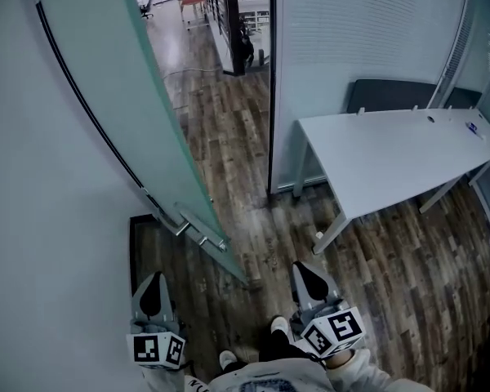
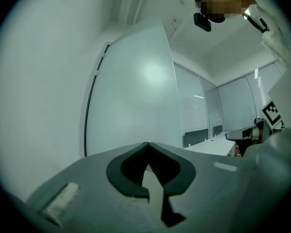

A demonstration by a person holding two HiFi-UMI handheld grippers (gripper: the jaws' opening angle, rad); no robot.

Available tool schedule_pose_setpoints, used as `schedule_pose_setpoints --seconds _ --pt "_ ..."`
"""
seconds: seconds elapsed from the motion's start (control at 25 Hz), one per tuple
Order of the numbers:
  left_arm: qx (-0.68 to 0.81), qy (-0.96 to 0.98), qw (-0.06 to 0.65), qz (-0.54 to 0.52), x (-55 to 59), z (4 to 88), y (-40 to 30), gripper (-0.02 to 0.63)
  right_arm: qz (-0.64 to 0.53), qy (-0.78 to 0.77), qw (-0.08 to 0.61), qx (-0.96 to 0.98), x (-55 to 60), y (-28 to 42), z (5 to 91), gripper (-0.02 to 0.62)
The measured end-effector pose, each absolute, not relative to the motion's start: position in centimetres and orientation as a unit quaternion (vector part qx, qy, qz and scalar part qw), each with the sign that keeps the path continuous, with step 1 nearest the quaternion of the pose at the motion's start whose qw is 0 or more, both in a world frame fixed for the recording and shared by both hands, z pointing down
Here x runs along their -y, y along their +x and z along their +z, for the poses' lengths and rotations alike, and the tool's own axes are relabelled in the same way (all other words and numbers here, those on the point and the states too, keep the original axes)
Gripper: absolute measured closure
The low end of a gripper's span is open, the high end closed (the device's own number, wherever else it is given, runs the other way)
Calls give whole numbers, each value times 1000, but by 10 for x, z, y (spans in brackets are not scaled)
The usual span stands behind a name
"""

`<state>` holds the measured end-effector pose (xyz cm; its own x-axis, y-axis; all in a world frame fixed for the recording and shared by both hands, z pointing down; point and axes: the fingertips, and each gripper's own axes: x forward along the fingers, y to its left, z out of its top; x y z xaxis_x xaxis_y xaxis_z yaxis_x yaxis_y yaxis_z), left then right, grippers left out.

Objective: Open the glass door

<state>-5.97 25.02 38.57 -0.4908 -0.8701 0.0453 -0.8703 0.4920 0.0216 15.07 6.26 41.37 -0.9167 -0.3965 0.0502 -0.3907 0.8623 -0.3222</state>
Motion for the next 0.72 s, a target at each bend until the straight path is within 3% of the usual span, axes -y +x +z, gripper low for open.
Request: schedule_pose_setpoints --seconds 0.72 --pt "816 578 12 -14 -394 371 -40 603 -122 -223 16 -967 -276 123 381 591"
